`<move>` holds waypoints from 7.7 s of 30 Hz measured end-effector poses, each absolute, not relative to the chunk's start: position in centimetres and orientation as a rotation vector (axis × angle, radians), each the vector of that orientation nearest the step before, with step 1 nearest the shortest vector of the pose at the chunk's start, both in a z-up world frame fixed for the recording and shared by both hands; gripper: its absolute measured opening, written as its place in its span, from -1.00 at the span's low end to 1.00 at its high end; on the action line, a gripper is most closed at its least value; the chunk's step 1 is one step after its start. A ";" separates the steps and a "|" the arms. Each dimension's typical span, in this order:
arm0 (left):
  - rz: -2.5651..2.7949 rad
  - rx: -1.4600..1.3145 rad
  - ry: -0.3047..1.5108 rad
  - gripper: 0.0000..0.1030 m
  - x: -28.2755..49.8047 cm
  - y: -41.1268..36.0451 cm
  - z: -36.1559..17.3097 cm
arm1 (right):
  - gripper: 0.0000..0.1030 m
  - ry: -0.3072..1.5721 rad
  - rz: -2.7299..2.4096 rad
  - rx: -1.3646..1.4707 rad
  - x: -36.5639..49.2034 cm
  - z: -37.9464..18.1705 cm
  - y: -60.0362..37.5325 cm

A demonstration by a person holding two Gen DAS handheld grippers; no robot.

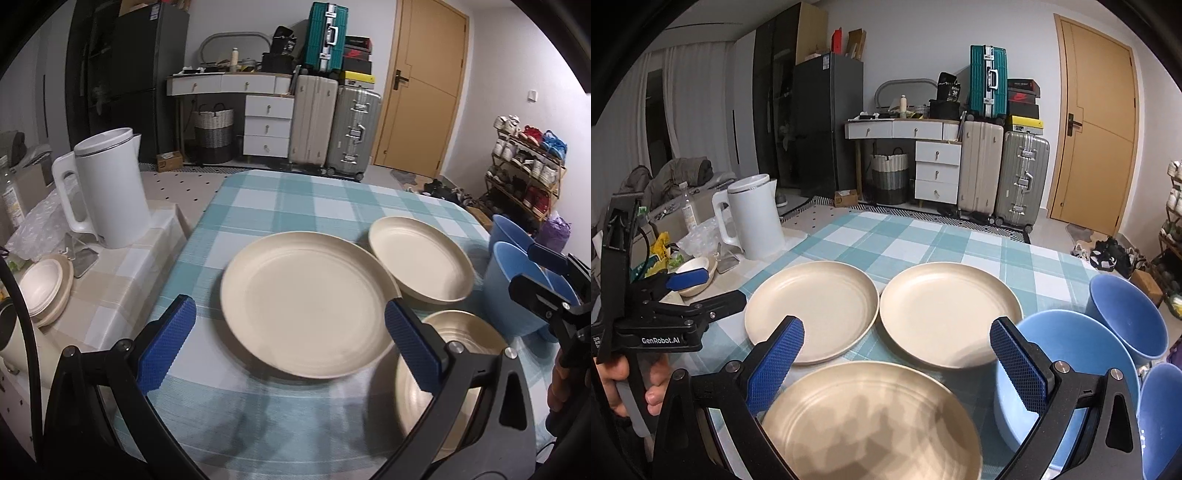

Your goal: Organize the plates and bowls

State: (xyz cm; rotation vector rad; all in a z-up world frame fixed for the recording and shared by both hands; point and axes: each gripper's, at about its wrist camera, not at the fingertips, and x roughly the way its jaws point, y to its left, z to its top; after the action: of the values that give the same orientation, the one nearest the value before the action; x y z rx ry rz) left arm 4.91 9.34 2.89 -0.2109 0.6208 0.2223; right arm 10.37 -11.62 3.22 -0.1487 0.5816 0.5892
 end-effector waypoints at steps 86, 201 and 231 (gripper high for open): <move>0.188 -0.213 0.786 -0.56 9.1 10.8 -0.9 | -0.63 0.812 0.524 -0.196 15.8 -2.0 -5.1; -0.045 0.221 0.953 -0.43 2.9 -7.1 -3.2 | -0.58 0.822 0.350 -0.239 1.0 -5.5 -17.8; -0.079 -0.090 0.829 0.99 3.9 -3.8 2.4 | 0.99 0.663 0.394 -0.156 2.2 1.2 -21.3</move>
State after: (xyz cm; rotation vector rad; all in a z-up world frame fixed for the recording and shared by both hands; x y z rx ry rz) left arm 3.86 -3.82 2.44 -0.0896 0.8288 -0.0794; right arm 2.21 -21.27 1.24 -0.1560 0.6634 0.3938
